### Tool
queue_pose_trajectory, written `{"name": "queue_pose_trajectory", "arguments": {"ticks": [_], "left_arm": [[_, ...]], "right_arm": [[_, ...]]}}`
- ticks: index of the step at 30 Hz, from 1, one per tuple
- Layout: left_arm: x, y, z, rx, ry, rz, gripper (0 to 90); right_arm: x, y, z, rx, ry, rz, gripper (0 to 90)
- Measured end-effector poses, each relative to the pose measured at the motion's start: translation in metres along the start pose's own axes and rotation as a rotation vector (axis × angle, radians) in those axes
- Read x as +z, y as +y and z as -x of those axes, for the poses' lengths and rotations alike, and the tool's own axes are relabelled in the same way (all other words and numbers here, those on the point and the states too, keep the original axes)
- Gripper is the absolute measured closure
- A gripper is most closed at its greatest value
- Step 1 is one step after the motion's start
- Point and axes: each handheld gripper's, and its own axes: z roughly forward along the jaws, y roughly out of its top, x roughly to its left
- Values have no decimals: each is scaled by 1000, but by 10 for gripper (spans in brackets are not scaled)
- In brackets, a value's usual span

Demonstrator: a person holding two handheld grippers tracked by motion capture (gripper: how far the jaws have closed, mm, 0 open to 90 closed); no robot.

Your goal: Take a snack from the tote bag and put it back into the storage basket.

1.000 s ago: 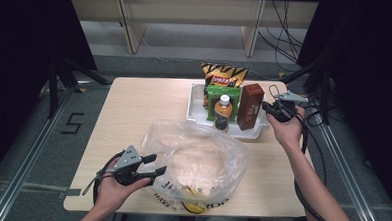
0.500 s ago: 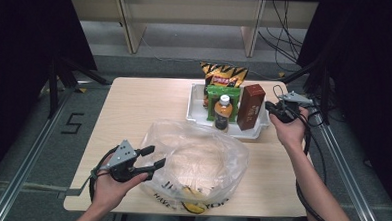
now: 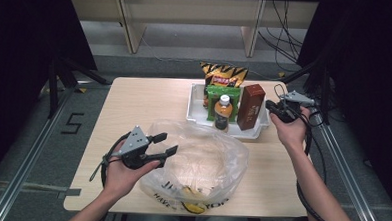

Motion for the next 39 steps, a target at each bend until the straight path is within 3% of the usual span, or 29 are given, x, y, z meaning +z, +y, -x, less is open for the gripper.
{"name": "queue_pose_trajectory", "arguments": {"ticks": [10, 16, 18, 20, 23, 24, 26, 29, 30, 31, 33, 37, 38, 39], "left_arm": [[13, 1, -3, -4, -5, -1, 434], [14, -3, -5, -13, -16, -1, 434], [14, -3, -5, -12, -9, -9, 433], [14, -3, -5, -11, -10, -11, 433], [15, -4, -4, -10, -13, -12, 433], [15, -4, -4, -13, -14, -13, 433], [15, -4, -4, -13, -14, -14, 432], [15, -5, -5, -14, -14, -16, 432], [15, -6, -5, -13, -14, -16, 432], [15, -6, -5, -15, -14, -16, 432], [14, -6, -5, -18, -18, -10, 432], [14, -7, -6, -18, -18, -10, 431], [14, -7, -6, -19, -18, -10, 432], [14, -7, -6, -19, -18, -9, 431]], "right_arm": [[-1, 0, 0, -28, 20, 12, 847], [-7, 6, -5, 5, 28, 22, 518], [-7, 6, -9, -2, 59, 6, 419], [-6, 6, -10, -46, 49, 18, 361], [-7, 8, -16, -5, 60, 23, 334], [-5, 8, -15, -25, 58, 33, 331], [-5, 10, -19, -7, 61, 26, 319], [-3, 11, -22, -18, 67, 32, 298], [-1, 11, -23, -21, 63, 56, 293], [-1, 12, -23, -39, 70, 41, 288], [1, 12, -26, -31, 84, 33, 283], [6, 13, -28, -41, 73, 28, 283], [6, 14, -30, -9, 73, 20, 283], [8, 15, -30, -23, 64, 25, 283]]}}
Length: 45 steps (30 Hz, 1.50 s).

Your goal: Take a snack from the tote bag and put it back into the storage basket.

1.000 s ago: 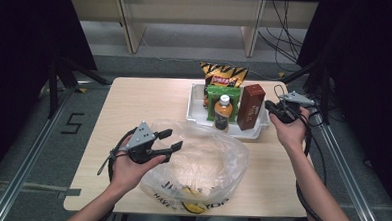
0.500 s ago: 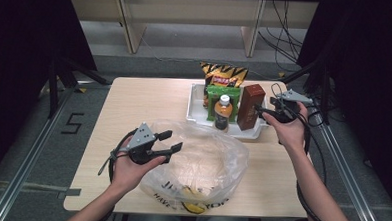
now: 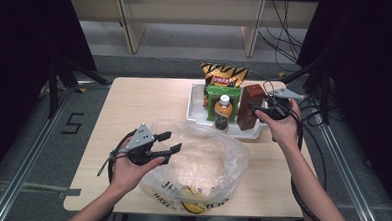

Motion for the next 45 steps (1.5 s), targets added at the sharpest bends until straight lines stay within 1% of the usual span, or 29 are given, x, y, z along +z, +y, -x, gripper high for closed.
{"name": "queue_pose_trajectory", "arguments": {"ticks": [1, 3, 4, 5, 6, 8, 9, 10, 12, 13, 14, 16, 17, 20, 21, 23, 25, 27, 28, 29, 30, 32, 33, 37, 40, 41, 42, 43, 45], "left_arm": [[0, 0, 0, 2, 2, -3, 431], [-1, 0, 0, 3, 6, -9, 431], [-1, -1, 0, 1, 7, -9, 431], [-1, -1, 0, 1, 9, -11, 431], [-1, -1, -1, 1, 9, -11, 430], [-2, -2, -2, 1, 3, -5, 429], [-3, -2, -1, 0, 14, -11, 429], [-4, -2, -2, 3, 15, -9, 428], [-5, -3, -3, -4, 14, -2, 428], [-7, -4, -4, -1, 22, -10, 427], [-8, -5, -4, 0, 23, -11, 427], [-9, -6, -5, -4, 27, -15, 427], [-9, -7, -5, -5, 28, -16, 427], [-9, -9, -6, -8, 22, -13, 427], [-10, -9, -6, -5, 30, -23, 426], [-10, -10, -6, -5, 28, -25, 426], [-10, -10, -6, -4, 28, -26, 426], [-9, -11, -6, -5, 29, -26, 426], [-9, -11, -6, -6, 28, -27, 426], [-9, -11, -7, -7, 25, -24, 426], [-9, -12, -7, -9, 21, -21, 426], [-9, -12, -6, -7, 29, -30, 425], [-9, -12, -7, -6, 28, -31, 426], [-9, -12, -7, -6, 27, -31, 425], [-9, -13, -7, -9, 28, -31, 425], [-9, -13, -7, -10, 28, -31, 425], [-9, -13, -8, -9, 28, -31, 425], [-8, -13, -8, -9, 28, -32, 425], [-8, -13, -8, -10, 28, -31, 425]], "right_arm": [[2, 1, 2, -20, 3, 3, 283], [4, 2, -1, -22, -16, -4, 284], [7, 2, -1, -25, -20, 16, 285], [6, 2, -3, -11, -13, -6, 288], [7, 2, -2, -26, -22, -7, 289], [8, 2, -4, -19, -23, -7, 294], [8, 2, -6, -4, -20, -8, 296], [10, 1, -4, -33, -22, 6, 297], [10, 0, -5, -14, -38, 9, 300], [10, 0, -3, -27, -21, -10, 305], [11, -1, -5, -17, -39, 4, 311], [12, -2, -4, -25, -42, 4, 319], [11, -2, -6, 0, -37, -13, 324], [13, -3, -5, -8, -38, -4, 334], [12, -2, -7, 8, -41, -18, 338], [14, -3, -6, -21, -48, 6, 345], [13, -3, -8, -4, -49, -6, 355], [14, -3, -7, -8, -61, -6, 361], [16, -4, -8, -6, -65, 12, 364], [14, -3, -7, -10, -61, -5, 366], [15, -3, -9, 9, -63, -6, 367], [15, -3, -10, 23, -58, -9, 370], [15, -4, -9, 3, -67, -7, 372], [15, -4, -9, -2, -74, 1, 376], [14, -4, -10, 12, -75, -6, 378], [13, -4, -12, 40, -74, -11, 379], [13, -4, -12, 41, -83, -15, 379], [14, -4, -10, 19, -82, 0, 379], [13, -4, -11, 16, -97, 0, 380]]}}
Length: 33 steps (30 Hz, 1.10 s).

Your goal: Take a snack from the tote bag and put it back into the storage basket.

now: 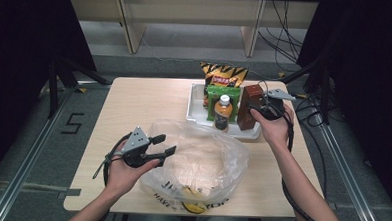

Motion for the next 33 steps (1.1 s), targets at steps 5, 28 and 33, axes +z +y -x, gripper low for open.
{"name": "queue_pose_trajectory", "arguments": {"ticks": [5, 28, 33], "left_arm": [[1, 0, 0, 0, -6, 6, 425], [0, -2, -2, -3, 0, -1, 422], [0, -2, -2, -4, -1, -1, 422]], "right_arm": [[-3, 0, -5, 32, -2, -15, 381], [-12, -8, -9, 23, 31, -37, 289], [-23, -14, -3, 48, 66, -43, 316]]}}
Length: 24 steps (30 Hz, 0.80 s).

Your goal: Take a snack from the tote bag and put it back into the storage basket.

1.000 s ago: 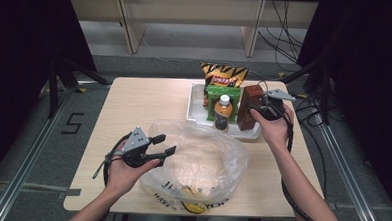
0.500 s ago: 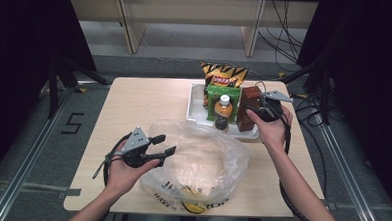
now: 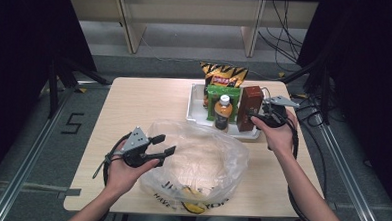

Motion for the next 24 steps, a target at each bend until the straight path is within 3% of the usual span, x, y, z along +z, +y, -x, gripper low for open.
{"name": "queue_pose_trajectory", "arguments": {"ticks": [2, 3, 5, 11, 12, 13, 14, 15, 16, 17, 18, 19, 21, 23, 24], "left_arm": [[0, 0, 0, -3, 0, 1, 422], [0, 0, 0, -4, 1, 0, 422], [0, 0, 0, -2, 2, -2, 422], [1, -1, 0, -3, 1, -1, 422], [1, -1, 0, -2, 1, -2, 422], [0, -1, 0, -5, 2, -2, 422], [0, -1, 0, -6, 2, -1, 422], [0, -1, 0, -7, 3, -1, 422], [0, -1, 0, -6, 3, -1, 422], [0, -1, 0, -7, 3, -1, 422], [0, -1, 0, -7, 3, -1, 422], [0, -1, 0, -6, 3, -1, 422], [1, -1, 0, -4, 2, -2, 422], [1, -1, -1, -5, -6, 4, 422], [1, -1, 0, -6, -3, 2, 422]], "right_arm": [[-4, -1, 7, -38, 9, 2, 362], [-6, -2, 10, -34, 31, 3, 379], [-9, -4, 11, 11, 21, -6, 433], [-9, -8, 25, -16, 29, 6, 683], [-9, -8, 26, 14, 19, 6, 742], [-10, -8, 29, -1, 11, -1, 789], [-10, -8, 27, 50, 10, 4, 826], [-9, -8, 30, 34, 0, 13, 859], [-9, -8, 32, 57, -5, 14, 886], [-9, -7, 34, 64, -9, -6, 900], [-6, -6, 39, 34, -11, 16, 900], [-6, -6, 37, 66, -21, 2, 900], [-2, -6, 39, 62, -24, 6, 900], [1, -5, 43, 19, -13, -2, 900], [3, -5, 42, 25, -9, -5, 900]]}}
